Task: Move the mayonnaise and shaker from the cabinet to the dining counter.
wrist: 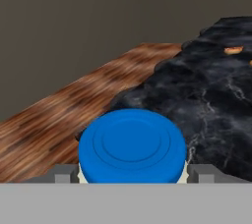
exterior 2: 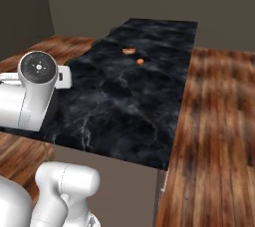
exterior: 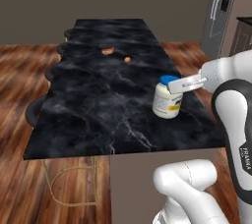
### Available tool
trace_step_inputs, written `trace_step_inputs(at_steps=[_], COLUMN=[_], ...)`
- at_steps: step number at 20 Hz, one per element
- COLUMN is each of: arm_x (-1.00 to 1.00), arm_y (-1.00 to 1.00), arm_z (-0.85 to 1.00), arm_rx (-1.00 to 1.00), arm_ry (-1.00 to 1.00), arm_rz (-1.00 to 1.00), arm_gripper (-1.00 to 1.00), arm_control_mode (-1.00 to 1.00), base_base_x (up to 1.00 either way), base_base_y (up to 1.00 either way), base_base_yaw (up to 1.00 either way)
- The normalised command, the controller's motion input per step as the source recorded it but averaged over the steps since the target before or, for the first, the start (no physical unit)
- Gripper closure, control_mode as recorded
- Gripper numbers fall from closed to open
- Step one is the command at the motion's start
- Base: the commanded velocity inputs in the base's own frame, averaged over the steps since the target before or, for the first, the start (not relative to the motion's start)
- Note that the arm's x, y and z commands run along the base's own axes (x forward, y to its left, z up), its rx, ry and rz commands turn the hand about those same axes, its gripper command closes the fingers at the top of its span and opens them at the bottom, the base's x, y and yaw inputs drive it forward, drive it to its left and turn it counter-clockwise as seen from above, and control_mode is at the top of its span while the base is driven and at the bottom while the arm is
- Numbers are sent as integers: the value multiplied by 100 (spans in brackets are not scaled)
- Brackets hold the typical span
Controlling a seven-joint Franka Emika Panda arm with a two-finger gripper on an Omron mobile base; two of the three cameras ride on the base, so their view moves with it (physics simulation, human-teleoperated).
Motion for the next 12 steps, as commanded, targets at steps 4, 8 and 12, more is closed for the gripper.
trace_step_inputs(at_steps=[4, 8, 12], arm_x=[0, 0, 0], arm_y=[0, 0, 0], arm_z=[0, 0, 0], arm_rx=[0, 0, 0], arm_ry=[0, 0, 0], arm_rz=[0, 0, 0], arm_gripper=[100, 100, 100], arm_control_mode=[100, 100, 100], base_base_x=[3, 22, 43], base_base_y=[-51, -47, -34], base_base_yaw=[-1, 0, 0])
